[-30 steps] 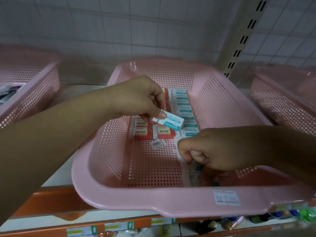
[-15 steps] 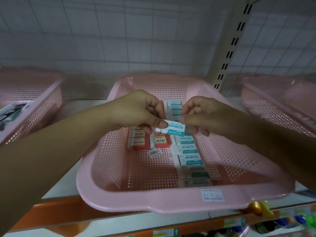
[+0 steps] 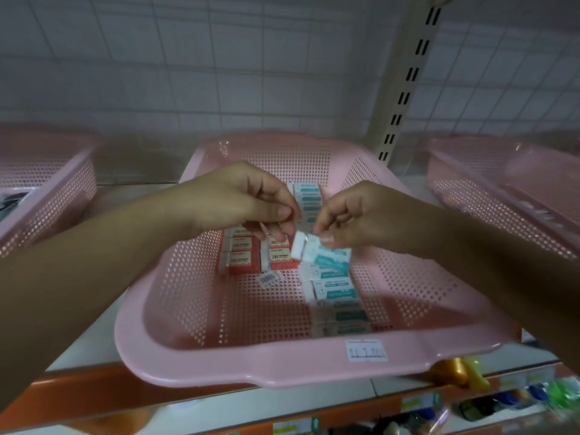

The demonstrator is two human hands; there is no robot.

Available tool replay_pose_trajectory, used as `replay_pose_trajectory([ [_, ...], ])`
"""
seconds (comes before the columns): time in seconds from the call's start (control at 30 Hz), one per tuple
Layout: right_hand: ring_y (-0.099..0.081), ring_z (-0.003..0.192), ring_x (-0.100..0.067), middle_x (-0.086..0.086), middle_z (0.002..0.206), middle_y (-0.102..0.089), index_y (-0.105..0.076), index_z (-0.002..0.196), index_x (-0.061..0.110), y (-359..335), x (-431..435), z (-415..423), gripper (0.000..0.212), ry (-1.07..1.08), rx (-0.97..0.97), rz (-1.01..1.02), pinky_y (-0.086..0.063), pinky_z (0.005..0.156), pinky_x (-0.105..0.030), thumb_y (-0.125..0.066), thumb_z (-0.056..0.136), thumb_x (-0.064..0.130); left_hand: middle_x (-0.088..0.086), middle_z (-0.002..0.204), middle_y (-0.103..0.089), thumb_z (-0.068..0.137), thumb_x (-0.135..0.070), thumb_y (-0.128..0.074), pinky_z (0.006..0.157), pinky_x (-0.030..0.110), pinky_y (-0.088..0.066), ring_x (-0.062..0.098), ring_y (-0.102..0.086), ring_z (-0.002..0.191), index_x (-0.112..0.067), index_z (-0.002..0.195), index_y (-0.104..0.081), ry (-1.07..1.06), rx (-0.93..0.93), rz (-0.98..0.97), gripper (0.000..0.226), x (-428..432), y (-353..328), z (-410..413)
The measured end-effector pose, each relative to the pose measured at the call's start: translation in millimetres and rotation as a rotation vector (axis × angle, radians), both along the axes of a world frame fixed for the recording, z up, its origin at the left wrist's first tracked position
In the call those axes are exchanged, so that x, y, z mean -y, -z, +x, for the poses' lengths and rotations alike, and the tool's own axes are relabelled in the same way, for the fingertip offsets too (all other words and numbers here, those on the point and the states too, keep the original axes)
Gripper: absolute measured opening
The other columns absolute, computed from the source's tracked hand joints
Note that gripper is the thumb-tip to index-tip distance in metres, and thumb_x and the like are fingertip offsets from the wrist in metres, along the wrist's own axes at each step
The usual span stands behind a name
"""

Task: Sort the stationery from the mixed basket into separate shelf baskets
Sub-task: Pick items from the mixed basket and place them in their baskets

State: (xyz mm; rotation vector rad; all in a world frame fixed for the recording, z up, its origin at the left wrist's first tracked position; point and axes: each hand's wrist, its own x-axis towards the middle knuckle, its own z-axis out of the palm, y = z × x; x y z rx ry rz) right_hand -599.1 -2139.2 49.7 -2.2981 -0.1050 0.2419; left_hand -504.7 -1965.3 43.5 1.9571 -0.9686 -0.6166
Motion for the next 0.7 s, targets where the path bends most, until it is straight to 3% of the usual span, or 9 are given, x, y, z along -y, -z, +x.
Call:
replay_pose_trajectory([
  [0.1, -0.063, 0.07, -0.001, 0.001, 0.081, -0.07, -0.07, 0.08, 0.011, 2, -2, -4, 0.01, -0.159, -0.132, -0.116, -0.049, 0.068, -0.012, -0.066, 0.08, 0.002, -0.011, 0.088, -0.068, 0.088, -0.01, -0.059, 0.075, 0.016, -0.048, 0.007, -0.062, 0.079, -0.014, 0.098, -0.07, 0.054, 0.49, 0.306, 0.016, 5, 7, 0],
  [0.17, -0.059, 0.064, 0.004, 0.007, 0.073, -0.067, -0.07, 0.083, 0.008, 2, -4, -6, 0.007, -0.237, -0.207, -0.168, -0.044, 0.063, -0.008, -0.068, 0.079, 0.003, -0.009, 0.097, -0.066, 0.089, -0.017, -0.058, 0.079, 0.018, -0.045, 0.004, -0.056, 0.083, -0.018, 0.103, -0.069, 0.088, 0.634, 0.41, 0.017, 6, 10, -1],
  [0.3, -0.052, 0.051, 0.009, 0.015, 0.06, -0.059, -0.07, 0.089, 0.003, 5, -6, -5, 0.01, -0.324, -0.341, -0.238, -0.037, 0.054, -0.003, -0.066, 0.081, 0.0, -0.007, 0.096, -0.067, 0.089, -0.021, -0.057, 0.085, 0.029, -0.047, 0.007, -0.059, 0.087, -0.018, 0.097, -0.068, 0.11, 0.703, 0.471, 0.014, 5, 10, -1],
  [0.47, -0.05, 0.047, 0.012, 0.025, 0.045, -0.054, -0.068, 0.099, 0.001, 8, -6, -4, 0.016, -0.356, -0.381, -0.273, -0.034, 0.05, 0.0, -0.062, 0.084, 0.001, -0.01, 0.094, -0.066, 0.089, -0.023, -0.058, 0.085, 0.028, -0.048, 0.004, -0.059, 0.085, -0.019, 0.097, -0.068, 0.125, 0.679, 0.473, 0.014, 6, 12, 3],
  [0.7, -0.05, 0.052, 0.004, 0.011, 0.066, -0.059, -0.066, 0.086, 0.015, 7, -6, -5, 0.011, -0.365, -0.362, -0.265, -0.038, 0.053, -0.005, -0.068, 0.081, 0.006, -0.01, 0.087, -0.064, 0.088, -0.024, -0.059, 0.081, 0.027, -0.048, 0.005, -0.058, 0.081, -0.019, 0.094, -0.068, 0.141, 0.67, 0.502, 0.012, 7, 13, 4],
])
